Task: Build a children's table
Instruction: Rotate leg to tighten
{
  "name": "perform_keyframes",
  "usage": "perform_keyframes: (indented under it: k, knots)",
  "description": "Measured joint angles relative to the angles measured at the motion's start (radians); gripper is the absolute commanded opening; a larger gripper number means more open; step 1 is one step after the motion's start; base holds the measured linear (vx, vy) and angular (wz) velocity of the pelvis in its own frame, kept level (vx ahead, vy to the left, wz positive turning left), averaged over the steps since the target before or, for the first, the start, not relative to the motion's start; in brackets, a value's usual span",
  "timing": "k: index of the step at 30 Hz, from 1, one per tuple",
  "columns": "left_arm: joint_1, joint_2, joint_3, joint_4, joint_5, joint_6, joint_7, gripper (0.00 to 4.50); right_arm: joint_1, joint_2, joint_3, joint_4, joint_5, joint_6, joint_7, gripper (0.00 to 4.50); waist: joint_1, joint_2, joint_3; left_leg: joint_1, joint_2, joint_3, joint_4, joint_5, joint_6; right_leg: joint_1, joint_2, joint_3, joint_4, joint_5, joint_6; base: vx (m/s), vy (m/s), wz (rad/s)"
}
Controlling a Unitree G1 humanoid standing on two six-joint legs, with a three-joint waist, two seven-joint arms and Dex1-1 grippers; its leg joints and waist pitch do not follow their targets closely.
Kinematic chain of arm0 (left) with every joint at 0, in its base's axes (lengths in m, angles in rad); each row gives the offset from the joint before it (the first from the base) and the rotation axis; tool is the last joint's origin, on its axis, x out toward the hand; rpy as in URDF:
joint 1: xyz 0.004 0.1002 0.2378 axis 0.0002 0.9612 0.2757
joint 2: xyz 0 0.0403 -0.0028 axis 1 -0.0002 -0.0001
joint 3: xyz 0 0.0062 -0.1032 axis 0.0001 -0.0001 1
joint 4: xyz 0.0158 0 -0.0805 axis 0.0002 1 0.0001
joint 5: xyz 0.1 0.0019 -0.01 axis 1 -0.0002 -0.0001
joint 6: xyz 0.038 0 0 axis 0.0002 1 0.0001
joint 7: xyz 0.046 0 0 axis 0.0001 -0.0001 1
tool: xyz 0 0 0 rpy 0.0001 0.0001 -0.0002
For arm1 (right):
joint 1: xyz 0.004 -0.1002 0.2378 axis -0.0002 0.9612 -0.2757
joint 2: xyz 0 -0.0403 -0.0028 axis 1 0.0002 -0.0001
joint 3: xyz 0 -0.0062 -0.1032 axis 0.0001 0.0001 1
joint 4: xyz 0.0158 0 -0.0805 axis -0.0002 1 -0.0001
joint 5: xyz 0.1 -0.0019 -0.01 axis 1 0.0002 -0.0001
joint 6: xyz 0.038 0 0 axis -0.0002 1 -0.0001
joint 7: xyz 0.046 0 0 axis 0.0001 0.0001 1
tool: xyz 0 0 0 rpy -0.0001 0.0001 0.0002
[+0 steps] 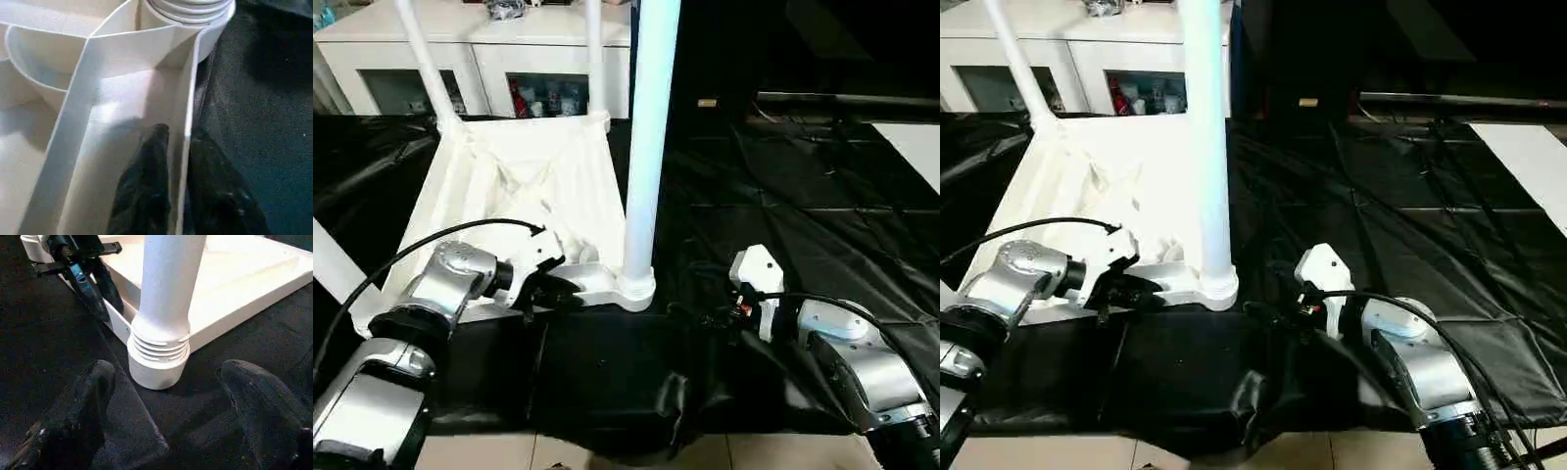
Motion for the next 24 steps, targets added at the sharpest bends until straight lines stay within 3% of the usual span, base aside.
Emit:
perform_keyframes:
  k: [5,7,15,24]
  knots:
    - [0.008,0.001,0.006,-0.014,-0.003,0.003,-0.031,0.27,0.000,-0.001,0.000,0.000,0.000,-0.005,0.002,3.84,0.000,0.001,0.001,0.000,0.000,0.001,-0.004,0.000,0.000,0.000,0.000,0.000,-0.003,0.000,0.000,0.000,0.000,0.00]
    - [0.024,0.004,0.006,-0.047,-0.003,0.002,-0.043,0.05,0.000,-0.004,0.000,0.000,0.004,-0.005,0.014,4.20,0.000,0.002,0.001,0.000,0.000,0.002,-0.007,0.000,0.000,0.000,0.000,0.000,-0.007,0.000,0.000,0.000,0.000,0.00]
    - [0.149,0.029,0.005,-0.277,-0.016,0.028,-0.085,0.00,0.002,-0.063,0.009,-0.001,0.024,-0.002,0.114,4.38,0.003,0.005,-0.001,-0.003,0.000,0.006,-0.011,-0.001,0.012,-0.003,-0.001,0.000,-0.011,-0.002,-0.003,0.000,0.000,0.00]
    - [0.244,0.045,-0.011,-0.475,-0.021,0.098,-0.097,0.00,-0.052,-0.036,0.070,0.061,-0.015,-0.042,0.150,4.38,0.003,0.005,-0.001,-0.009,0.005,0.018,-0.009,0.003,0.016,-0.009,-0.004,0.000,-0.009,-0.001,-0.003,0.000,0.000,0.00]
